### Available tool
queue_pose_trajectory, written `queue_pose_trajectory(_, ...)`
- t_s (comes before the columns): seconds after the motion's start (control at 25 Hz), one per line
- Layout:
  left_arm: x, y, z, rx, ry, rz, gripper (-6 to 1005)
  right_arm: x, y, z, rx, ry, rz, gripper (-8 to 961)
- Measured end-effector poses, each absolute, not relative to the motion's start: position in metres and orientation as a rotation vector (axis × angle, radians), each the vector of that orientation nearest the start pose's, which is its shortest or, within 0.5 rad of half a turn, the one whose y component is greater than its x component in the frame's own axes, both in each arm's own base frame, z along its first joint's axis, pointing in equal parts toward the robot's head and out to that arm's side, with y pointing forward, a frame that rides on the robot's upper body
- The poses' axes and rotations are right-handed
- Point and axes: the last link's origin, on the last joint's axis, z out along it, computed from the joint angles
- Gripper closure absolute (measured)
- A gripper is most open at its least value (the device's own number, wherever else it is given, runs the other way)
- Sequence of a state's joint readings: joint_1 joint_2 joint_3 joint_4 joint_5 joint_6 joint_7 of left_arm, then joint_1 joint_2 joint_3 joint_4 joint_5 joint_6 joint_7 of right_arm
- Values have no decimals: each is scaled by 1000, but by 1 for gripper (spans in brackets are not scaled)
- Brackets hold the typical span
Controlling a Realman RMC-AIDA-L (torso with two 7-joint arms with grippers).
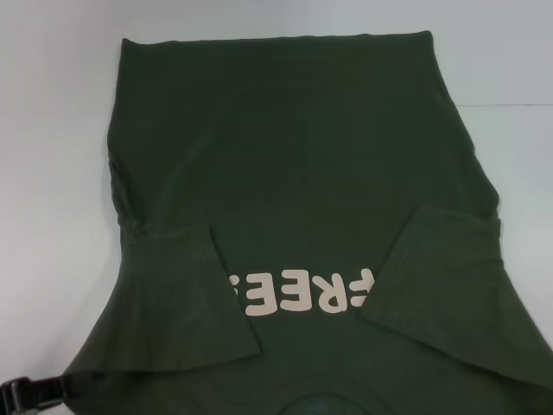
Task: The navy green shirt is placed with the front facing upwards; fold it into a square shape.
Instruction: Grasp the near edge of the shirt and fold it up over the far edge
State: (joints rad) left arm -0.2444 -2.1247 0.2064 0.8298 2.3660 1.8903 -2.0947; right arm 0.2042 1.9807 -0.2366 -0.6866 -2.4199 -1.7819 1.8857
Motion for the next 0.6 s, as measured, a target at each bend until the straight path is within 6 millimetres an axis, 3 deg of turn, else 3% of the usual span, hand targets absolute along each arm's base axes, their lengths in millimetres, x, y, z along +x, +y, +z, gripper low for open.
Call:
queue_pose_trajectory(0.2, -344, 222, 43, -2153, -1949, -852, 970, 388, 208, 70, -2154, 1783, 665, 931)
queue_pose_trajectory(0.6, -287, 342, 41, -2255, -1727, -901, 971, 353, 305, 87, -2142, 1571, 710, 930)
